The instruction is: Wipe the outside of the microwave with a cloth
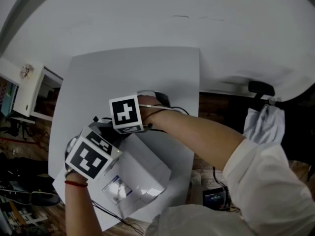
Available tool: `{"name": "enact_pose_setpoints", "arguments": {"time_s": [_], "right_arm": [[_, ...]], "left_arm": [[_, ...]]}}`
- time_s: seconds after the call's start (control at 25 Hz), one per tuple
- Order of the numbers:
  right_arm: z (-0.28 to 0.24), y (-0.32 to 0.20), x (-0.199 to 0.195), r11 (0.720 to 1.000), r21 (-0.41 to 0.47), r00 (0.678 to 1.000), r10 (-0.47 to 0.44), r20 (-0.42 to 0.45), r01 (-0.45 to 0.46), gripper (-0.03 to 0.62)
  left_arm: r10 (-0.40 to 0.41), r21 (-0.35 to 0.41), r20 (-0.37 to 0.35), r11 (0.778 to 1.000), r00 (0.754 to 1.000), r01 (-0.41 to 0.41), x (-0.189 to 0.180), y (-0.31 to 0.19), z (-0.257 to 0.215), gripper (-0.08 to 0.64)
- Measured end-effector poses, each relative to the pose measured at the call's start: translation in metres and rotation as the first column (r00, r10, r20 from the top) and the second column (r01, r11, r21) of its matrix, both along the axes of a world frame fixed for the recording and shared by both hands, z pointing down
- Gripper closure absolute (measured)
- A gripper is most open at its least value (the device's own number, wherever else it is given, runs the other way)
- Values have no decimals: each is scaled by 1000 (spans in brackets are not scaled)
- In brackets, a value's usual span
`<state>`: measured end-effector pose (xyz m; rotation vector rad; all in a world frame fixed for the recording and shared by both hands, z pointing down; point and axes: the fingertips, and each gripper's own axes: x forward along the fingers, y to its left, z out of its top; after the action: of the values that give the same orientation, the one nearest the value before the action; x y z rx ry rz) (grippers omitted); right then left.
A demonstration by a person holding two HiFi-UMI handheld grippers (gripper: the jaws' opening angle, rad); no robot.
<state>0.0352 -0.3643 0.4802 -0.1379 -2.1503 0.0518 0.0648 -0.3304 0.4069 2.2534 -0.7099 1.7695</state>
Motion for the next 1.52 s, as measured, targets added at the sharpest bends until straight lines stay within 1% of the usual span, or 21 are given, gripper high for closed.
{"name": "enact_pose_setpoints", "arguments": {"time_s": [0.08,0.16,0.32,0.52,0.72,0.8,0.88,1.0,1.08,1.2,1.32,1.52], "right_arm": [[-1,-3,-3,1000,24,1000,-12,-1,12,522],[-1,-1,-3,999,25,999,-34,0,34,524],[2,11,3,998,-30,998,-50,46,52,528],[-1,24,9,994,1,993,-107,59,107,529],[2,39,17,992,13,989,-126,73,126,531],[2,47,20,991,5,988,-132,84,132,531],[0,58,23,989,-16,984,-141,104,144,531],[2,66,29,990,-1,986,-140,94,141,530],[2,72,33,990,0,986,-139,90,139,530],[0,83,37,990,-16,984,-138,113,141,531],[2,95,48,991,-21,986,-127,113,130,531],[-3,122,59,992,-58,986,-100,134,108,531]], "left_arm": [[-5,12,11,1000,1000,5,-2,-2,0,499],[-14,24,17,1000,1000,14,-3,0,-1,500],[-41,33,12,999,999,41,-1,7,-1,505],[-45,15,27,999,999,45,6,21,-2,509],[-45,5,28,999,999,45,15,34,0,511],[-41,-6,21,999,999,41,19,41,1,511],[-33,-20,-3,999,999,33,26,48,4,511],[-25,-34,-13,999,1000,25,32,62,6,511],[-11,-30,-12,999,1000,10,36,68,4,511],[-8,-29,-14,1000,1000,7,43,78,4,511],[-2,-34,-21,999,1000,2,51,93,6,511],[20,-34,-39,999,999,-22,63,114,4,511]]}}
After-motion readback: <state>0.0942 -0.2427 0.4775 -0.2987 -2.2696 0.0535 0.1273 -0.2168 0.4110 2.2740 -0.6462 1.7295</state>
